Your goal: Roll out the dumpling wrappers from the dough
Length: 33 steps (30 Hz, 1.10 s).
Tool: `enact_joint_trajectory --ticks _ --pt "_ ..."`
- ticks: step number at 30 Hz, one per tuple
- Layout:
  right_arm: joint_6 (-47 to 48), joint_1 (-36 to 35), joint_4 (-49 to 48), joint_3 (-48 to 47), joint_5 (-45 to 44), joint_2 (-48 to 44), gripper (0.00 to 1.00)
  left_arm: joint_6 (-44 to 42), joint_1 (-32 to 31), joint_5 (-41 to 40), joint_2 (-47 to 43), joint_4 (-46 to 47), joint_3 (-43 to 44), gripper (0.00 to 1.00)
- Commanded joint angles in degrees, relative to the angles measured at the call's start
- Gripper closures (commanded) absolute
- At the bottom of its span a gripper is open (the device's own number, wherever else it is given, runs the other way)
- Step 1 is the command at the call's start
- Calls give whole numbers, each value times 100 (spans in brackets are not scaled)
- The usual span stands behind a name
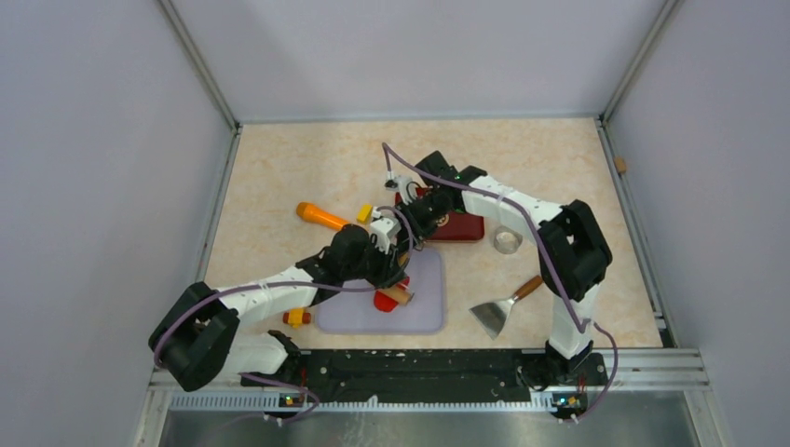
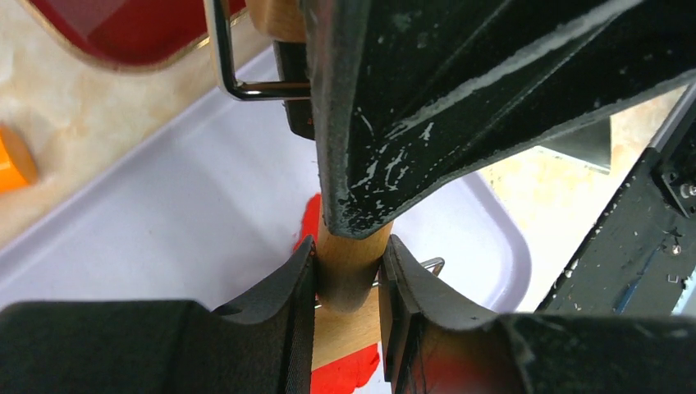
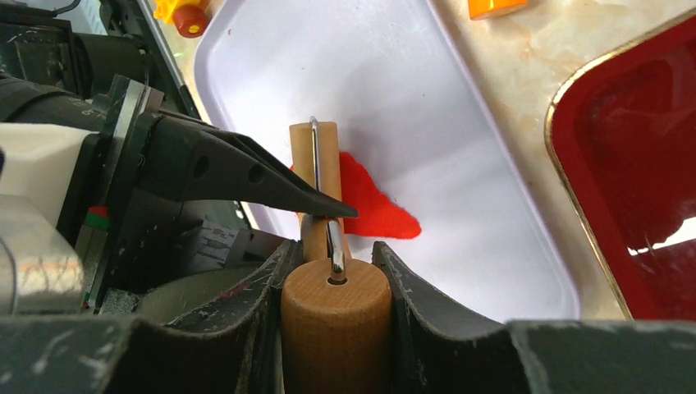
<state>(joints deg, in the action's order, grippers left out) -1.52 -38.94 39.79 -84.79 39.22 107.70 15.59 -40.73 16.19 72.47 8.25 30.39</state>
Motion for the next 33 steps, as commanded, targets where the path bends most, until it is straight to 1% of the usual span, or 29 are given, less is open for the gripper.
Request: enact_joint_trajectory --ticks 1,5,9,12,18,20,24,28,30,33 --pt "67 -110 -146 278 -69 163 100 776 149 -627 -87 -272 -234 100" --pt "74 -274 -564 791 -194 326 100 1176 166 -1007 -131 -374 -678 100" --pt "46 -367 -976 1222 -233 450 100 1452 193 -1228 -399 -472 -1090 100" --pt "-38 -382 -1206 1398 -226 541 100 1624 197 -1264 -518 -685 -1127 100" --pt "-254 -444 -1539 1462 -203 662 100 1796 335 -1359 -329 -800 -1061 100" --pt "-316 -473 -1589 1403 -120 656 100 1731 380 -1335 -334 -799 -971 100" --pt "-395 -549 -1782 1230 258 591 100 1230 391 -969 -545 -1455 -454 100" --pt "-783 -606 -2042 819 679 632 100 972 393 -879 -1021 -1922 -88 100" --pt "-896 -634 -2029 530 801 651 100 786 384 -892 -1278 -2181 102 100" --pt "-769 -636 -1709 84 882 557 100 456 388 -924 -1509 -2543 400 100"
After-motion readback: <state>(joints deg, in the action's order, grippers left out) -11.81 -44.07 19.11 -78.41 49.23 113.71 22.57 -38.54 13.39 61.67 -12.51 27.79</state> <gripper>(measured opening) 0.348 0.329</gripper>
